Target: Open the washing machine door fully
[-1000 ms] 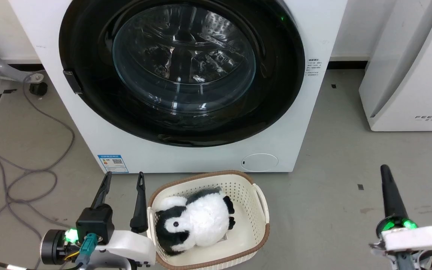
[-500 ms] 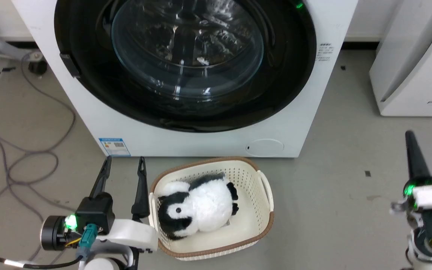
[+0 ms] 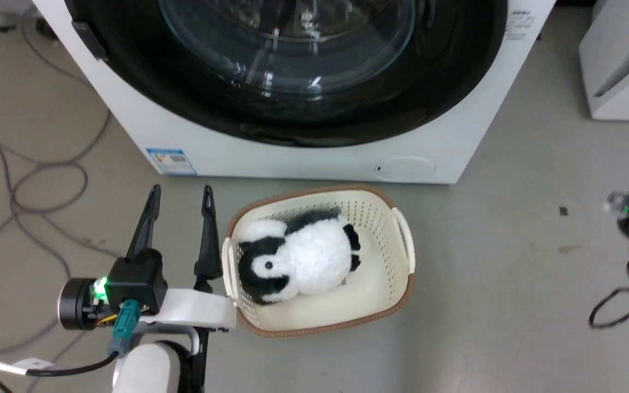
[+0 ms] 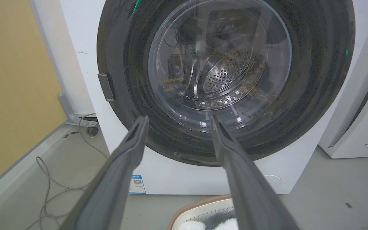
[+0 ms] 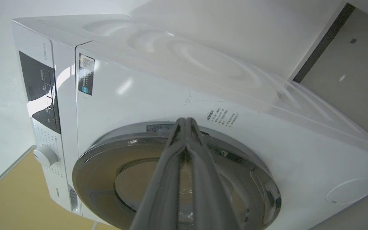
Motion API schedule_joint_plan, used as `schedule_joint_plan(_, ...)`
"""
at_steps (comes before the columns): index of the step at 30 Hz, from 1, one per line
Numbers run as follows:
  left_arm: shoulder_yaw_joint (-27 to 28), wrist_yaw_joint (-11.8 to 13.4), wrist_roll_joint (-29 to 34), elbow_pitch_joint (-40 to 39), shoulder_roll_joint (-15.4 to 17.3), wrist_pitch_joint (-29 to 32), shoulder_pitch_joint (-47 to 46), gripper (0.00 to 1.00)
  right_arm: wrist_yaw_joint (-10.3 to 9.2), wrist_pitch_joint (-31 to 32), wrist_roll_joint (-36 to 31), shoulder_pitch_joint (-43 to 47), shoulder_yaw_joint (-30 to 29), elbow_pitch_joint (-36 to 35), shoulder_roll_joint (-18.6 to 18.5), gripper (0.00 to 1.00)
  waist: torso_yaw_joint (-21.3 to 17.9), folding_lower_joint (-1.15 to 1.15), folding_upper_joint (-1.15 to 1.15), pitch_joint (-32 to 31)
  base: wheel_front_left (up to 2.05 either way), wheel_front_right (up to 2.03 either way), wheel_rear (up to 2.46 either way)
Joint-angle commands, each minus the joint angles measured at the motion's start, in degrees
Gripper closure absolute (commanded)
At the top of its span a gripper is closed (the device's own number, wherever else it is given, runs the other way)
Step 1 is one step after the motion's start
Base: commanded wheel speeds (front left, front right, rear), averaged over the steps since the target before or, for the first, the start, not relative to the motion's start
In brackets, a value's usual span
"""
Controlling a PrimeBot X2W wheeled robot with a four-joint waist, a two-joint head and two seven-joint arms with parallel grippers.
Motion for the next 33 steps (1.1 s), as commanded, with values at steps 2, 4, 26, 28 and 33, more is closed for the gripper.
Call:
schedule_joint_plan(2,-0.5,0.4,-0.4,-0.5,0.0,-0.7,-1.9,0.0,0.05,0.1,2.3,-4.2,0.1,2.3,-1.6,1.0,1.1,-0.01,0.0,2.8,0.0,0.0,0.0)
schedule_joint_plan(4,-0.7,0.6,-0.5,-0.5,0.0,-0.9,-2.9,0.0,0.05,0.3,3.2,-7.4,0.5,4.1,-2.6,1.0,1.6,-0.01,0.0,4.2,0.0,0.0,0.0)
schedule_joint_plan(26,-3.7,3.1,-2.0,-0.8,0.0,-3.6,-9.3,0.0,0.05,4.6,9.8,-32.4,10.0,19.8,-6.8,1.0,5.6,-0.01,0.0,14.2,0.0,0.0,0.0)
schedule_joint_plan(28,-3.9,3.3,-2.1,-0.9,0.0,-3.8,-9.7,0.0,0.05,5.6,10.5,-33.3,11.2,20.2,-6.7,1.0,5.7,-0.01,0.0,14.7,0.0,0.0,0.0)
schedule_joint_plan(33,-4.3,3.5,-2.2,-0.8,0.0,-4.3,-10.5,0.0,0.06,8.2,12.5,-34.5,13.7,20.4,-6.2,1.0,5.9,-0.01,0.0,15.6,0.0,0.0,0.0)
